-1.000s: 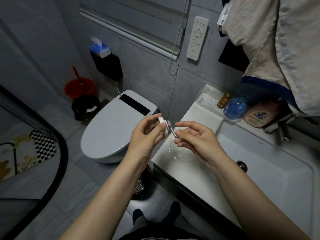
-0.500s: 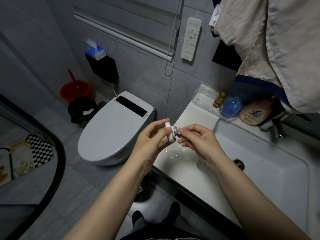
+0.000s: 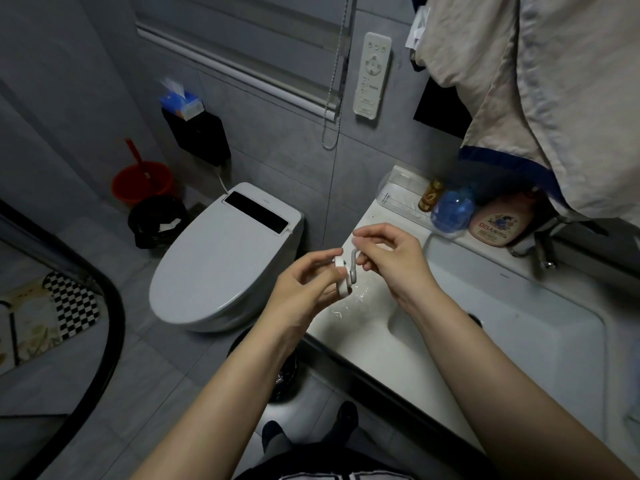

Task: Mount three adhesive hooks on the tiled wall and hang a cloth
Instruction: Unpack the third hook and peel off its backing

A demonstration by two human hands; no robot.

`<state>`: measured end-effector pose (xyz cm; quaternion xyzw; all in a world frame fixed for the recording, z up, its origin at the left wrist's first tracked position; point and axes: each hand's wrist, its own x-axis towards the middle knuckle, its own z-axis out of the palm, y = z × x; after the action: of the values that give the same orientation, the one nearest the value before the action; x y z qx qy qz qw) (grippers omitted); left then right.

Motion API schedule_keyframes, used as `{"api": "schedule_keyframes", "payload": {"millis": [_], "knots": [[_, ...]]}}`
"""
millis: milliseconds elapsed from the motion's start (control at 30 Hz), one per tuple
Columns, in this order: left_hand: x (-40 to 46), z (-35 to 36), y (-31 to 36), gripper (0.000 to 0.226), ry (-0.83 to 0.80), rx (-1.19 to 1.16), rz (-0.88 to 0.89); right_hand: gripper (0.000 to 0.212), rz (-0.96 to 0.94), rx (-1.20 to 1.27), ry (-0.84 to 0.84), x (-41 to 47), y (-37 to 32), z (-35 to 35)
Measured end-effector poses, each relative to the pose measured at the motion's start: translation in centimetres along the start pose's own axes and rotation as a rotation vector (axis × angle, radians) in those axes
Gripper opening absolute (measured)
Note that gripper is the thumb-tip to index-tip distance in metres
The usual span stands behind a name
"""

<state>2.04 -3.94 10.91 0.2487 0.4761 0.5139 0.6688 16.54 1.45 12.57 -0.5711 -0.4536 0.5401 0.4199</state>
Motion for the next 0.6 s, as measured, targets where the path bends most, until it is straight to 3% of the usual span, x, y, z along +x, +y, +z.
{"api": "schedule_keyframes", "payload": {"millis": [100,300,467,600], "knots": [[0.2,0.0,0.4,0.028,-0.001,-0.058,-0.005,0.003,0.065,-0.031,-0.041,-0.1,0.8,-0.3],[1.1,-0.7,1.1,0.03,0.109,-0.064,0.113,0.009,0.214,0.221,-0.127,-1.6,1.0,-0.1],[1.3,-1.2,1.1,0.033,0.128,0.074,0.169,0.011,0.174,0.308,-0.188,-2.0,-0.3,0.4],[1.0,-1.0,0.4,0.037,0.075,0.101,0.13,0.011,0.043,0.1,-0.073,-0.7,-0.7,0.8]]}}
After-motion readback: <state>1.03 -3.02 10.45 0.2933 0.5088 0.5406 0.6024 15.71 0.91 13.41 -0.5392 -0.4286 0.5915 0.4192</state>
